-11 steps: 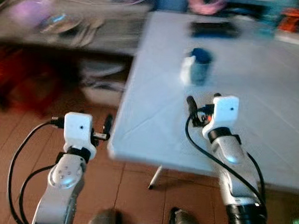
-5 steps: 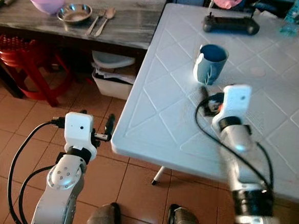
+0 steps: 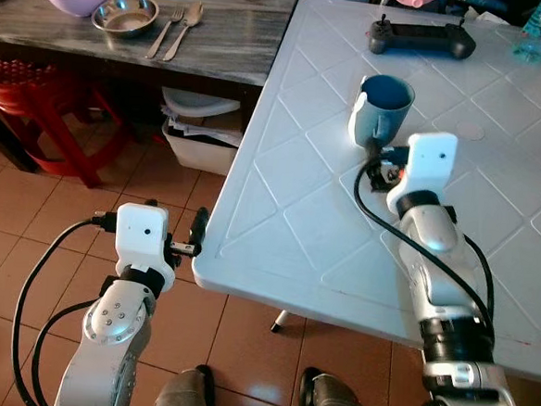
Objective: Setting the table
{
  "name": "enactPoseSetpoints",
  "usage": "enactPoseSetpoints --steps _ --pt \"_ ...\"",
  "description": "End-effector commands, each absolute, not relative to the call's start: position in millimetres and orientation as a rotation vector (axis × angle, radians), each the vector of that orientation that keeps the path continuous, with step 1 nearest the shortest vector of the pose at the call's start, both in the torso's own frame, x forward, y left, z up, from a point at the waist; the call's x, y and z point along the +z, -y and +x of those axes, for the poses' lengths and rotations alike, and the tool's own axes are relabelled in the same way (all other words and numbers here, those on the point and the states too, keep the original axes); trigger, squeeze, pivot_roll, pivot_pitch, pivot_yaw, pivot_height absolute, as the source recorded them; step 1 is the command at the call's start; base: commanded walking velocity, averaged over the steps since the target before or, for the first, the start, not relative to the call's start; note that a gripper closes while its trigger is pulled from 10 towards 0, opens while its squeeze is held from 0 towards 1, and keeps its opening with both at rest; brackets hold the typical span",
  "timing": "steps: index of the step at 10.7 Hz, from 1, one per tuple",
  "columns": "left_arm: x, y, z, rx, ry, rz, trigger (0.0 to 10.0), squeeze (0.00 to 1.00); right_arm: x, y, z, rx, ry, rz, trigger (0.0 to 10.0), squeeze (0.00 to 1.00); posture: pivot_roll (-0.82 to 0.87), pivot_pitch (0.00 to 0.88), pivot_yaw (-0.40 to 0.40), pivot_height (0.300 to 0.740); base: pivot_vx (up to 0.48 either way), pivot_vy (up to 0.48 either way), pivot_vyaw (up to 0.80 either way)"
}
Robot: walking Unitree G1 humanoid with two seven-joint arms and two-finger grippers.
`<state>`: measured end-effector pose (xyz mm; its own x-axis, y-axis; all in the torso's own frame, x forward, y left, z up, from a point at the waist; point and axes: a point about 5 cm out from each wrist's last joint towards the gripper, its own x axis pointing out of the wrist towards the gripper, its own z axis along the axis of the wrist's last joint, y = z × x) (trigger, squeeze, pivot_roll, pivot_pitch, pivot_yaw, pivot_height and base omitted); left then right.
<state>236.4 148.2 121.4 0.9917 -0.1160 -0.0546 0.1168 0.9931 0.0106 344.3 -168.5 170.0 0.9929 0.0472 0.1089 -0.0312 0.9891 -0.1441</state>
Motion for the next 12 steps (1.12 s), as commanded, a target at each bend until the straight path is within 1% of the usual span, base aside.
enactPoseSetpoints --steps 1,2,3,4,5,6,8,10,12 --pt "121.2 -149.7 233.5 -0.119 -0.063 0.023 10.0 0.00 171.3 166.9 346.4 0.051 0.120 -0.131 8.2 0.00 0.04 0.194 0.057 0.740 0.000 0.000 0.00" --pt "120.9 -149.4 232.7 -0.119 -0.066 0.022 10.0 0.00 172.2 164.8 347.8 0.066 0.119 -0.130 8.5 0.00 0.04 0.197 0.056 0.740 0.000 0.000 0.00" --pt "120.4 -149.1 232.2 -0.120 -0.070 0.020 10.0 0.00 173.5 161.4 349.8 0.086 0.115 -0.129 10.0 0.00 0.04 0.199 0.056 0.740 0.000 0.000 0.00" --pt "120.7 -148.4 231.8 -0.123 -0.070 0.019 10.0 0.00 175.5 160.8 351.8 0.086 0.119 -0.129 10.0 0.00 0.04 0.201 0.056 0.740 0.000 0.000 0.00" --pt "120.1 -148.0 231.9 -0.126 -0.073 0.018 10.0 0.00 177.6 161.6 356.0 0.073 0.122 -0.116 2.7 0.00 0.04 0.206 0.056 0.740 0.000 0.000 0.00" --pt "120.4 -147.6 231.8 -0.127 -0.073 0.016 10.0 0.00 179.8 160.5 362.1 0.072 0.116 -0.115 0.0 0.00 0.04 0.212 0.056 0.740 0.000 0.000 0.00" --pt "120.4 -147.5 231.0 -0.126 -0.076 0.015 10.0 0.00 182.1 156.5 369.4 0.076 0.102 -0.103 0.0 0.00 0.04 0.216 0.053 0.740 0.000 0.000 0.00" --pt "120.3 -147.6 230.5 -0.124 -0.076 0.015 10.0 0.00 181.2 155.0 370.4 0.073 0.093 -0.086 0.0 0.00 0.04 0.218 0.052 0.740 0.000 0.000 0.00" --pt "120.4 -147.3 230.1 -0.128 -0.078 0.013 10.0 0.00 178.8 162.2 369.0 0.039 0.081 -0.080 0.0 0.00 0.04 0.225 0.055 0.740 0.000 0.000 0.00"
